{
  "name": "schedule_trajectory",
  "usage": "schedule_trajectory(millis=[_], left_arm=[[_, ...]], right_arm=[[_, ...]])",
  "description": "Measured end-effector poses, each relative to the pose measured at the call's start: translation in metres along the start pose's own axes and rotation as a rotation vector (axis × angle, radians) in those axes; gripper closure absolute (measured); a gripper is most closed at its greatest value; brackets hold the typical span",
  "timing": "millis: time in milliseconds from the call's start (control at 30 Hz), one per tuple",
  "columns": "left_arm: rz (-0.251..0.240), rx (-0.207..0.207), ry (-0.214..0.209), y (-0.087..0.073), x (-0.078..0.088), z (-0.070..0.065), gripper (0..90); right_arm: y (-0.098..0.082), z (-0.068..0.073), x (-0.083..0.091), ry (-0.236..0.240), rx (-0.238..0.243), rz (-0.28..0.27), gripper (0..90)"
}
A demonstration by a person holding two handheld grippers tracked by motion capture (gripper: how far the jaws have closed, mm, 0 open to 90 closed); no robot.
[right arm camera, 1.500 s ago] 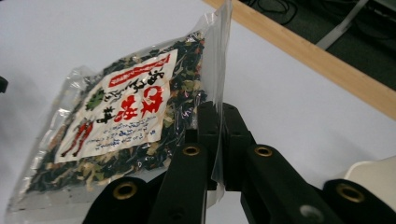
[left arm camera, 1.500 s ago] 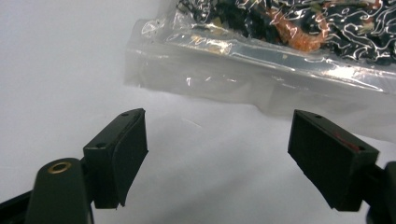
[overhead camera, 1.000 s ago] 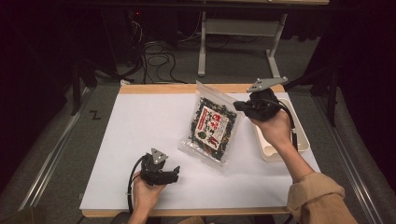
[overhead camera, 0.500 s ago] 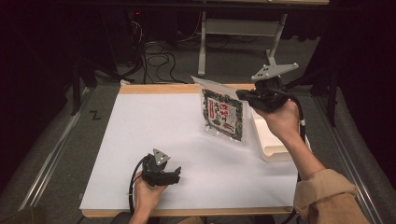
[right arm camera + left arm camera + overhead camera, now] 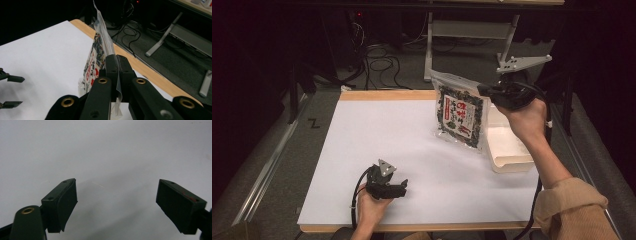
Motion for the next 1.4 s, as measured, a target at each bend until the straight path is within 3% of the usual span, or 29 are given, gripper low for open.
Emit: schedule_trajectory(millis=[267, 667, 967, 1200, 1400], left_arm=[[-0.002, -0.004, -0.006, 0.000, 0.001, -0.001, 17.9], [0.005, -0.009, -0.011, 0.000, 0.000, -0.002, 18.0], [0.012, -0.001, -0.016, -0.001, 0.000, 0.000, 18.1], [0.016, -0.009, -0.013, -0.002, 0.000, -0.001, 18.1], [0.021, -0.013, -0.015, -0.002, -0.001, -0.001, 18.2]], right_arm=[[-0.004, -0.019, 0.022, -0.065, -0.039, -0.039, 90.0], [-0.018, -0.045, 0.054, -0.155, -0.066, -0.044, 90.0], [-0.032, -0.069, 0.083, -0.256, -0.106, -0.047, 90.0], [-0.042, -0.078, 0.092, -0.289, -0.120, -0.050, 90.0], [-0.050, -0.088, 0.094, -0.323, -0.138, -0.020, 90.0]])
Point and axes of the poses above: each handheld gripper's, and its own axes: x roughly backward along the jaws, y roughly out of its top, z roughly to its left, the point moved 5 cm from there along -x, roughly forward along the jaws, and after that the axes turned 13 degrees about y, right-handed, at the moved point
